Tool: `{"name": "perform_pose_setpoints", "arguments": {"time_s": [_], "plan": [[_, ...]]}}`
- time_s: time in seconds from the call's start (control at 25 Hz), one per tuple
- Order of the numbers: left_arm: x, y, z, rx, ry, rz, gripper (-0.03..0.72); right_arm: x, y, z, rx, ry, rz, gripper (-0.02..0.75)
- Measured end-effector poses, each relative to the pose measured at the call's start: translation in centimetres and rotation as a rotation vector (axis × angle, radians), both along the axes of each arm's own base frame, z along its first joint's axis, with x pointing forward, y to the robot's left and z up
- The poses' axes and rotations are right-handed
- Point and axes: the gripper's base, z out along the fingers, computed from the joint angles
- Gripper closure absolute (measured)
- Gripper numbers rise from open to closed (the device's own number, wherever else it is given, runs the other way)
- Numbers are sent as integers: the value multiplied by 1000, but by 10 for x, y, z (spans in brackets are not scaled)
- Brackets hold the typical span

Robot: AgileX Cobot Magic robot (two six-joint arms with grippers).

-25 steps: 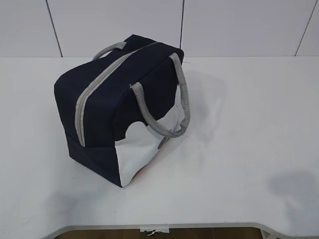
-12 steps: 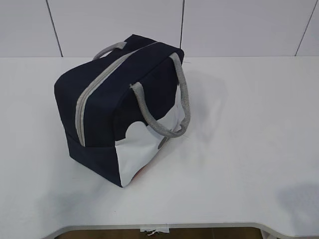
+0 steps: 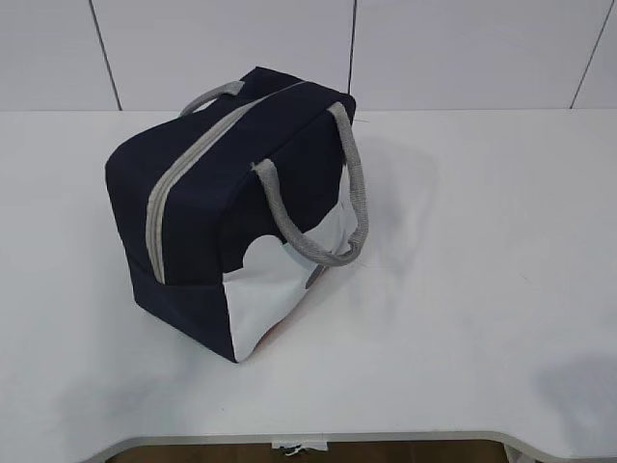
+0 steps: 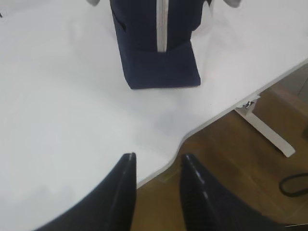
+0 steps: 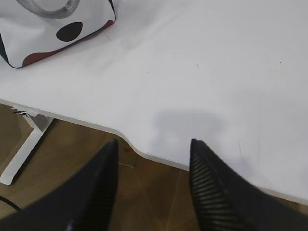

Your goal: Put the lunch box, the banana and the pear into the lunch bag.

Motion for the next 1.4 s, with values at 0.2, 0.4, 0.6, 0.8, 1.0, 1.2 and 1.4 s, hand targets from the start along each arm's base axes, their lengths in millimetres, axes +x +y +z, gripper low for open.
{"name": "perform_pose_setpoints", "arguments": {"time_s": [0.2,0.4,0.6,0.8,1.0,1.2,1.4], "plan": [[1,3,-1,29,-10,20,449,0,0,0,1,2,1,356],[1,3,-1,31,-11,34,449,0,0,0,3,2,-3,356],[1,2,-1,32,-10,144,450,0,1,0,3,2,-98,356],[1,0,-1,31,-6,314,449,0,3,0,3,2,-234,356],[1,-2,-1,19,-1,422,449,0,3,0,3,2,-252,356],[1,-3,-1,8,2,420,449,0,3,0,3,2,-252,356],[1,-3,-1,6,2,419,449,0,3,0,3,2,-252,356]]}}
